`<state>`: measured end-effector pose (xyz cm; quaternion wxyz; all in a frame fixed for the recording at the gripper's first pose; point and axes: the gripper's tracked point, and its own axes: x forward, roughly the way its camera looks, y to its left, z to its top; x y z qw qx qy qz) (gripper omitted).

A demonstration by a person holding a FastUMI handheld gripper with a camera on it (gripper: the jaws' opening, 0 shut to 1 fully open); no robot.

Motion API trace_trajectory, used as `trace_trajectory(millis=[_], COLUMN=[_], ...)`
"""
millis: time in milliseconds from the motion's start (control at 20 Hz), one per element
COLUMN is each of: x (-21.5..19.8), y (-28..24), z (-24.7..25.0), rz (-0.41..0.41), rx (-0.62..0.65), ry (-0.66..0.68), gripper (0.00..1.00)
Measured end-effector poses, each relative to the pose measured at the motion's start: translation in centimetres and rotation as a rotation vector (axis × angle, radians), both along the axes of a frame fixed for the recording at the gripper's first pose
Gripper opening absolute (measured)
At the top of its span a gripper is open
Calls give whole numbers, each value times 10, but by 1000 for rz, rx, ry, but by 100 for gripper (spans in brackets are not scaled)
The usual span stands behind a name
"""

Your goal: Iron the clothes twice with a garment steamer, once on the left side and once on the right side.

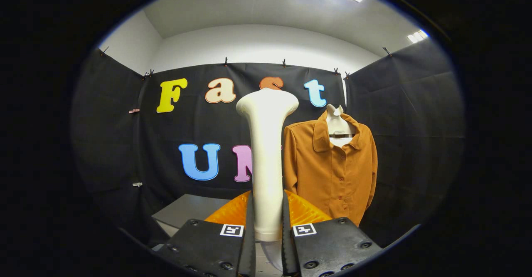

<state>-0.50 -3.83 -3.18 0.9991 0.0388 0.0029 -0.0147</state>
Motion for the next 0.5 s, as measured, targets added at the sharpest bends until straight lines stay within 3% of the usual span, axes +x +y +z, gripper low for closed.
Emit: trace_trajectory(millis=[500], x=[-3], y=[-1], z=[5], rz=[-10], rx=[-4], ry=[5], gripper=[28])
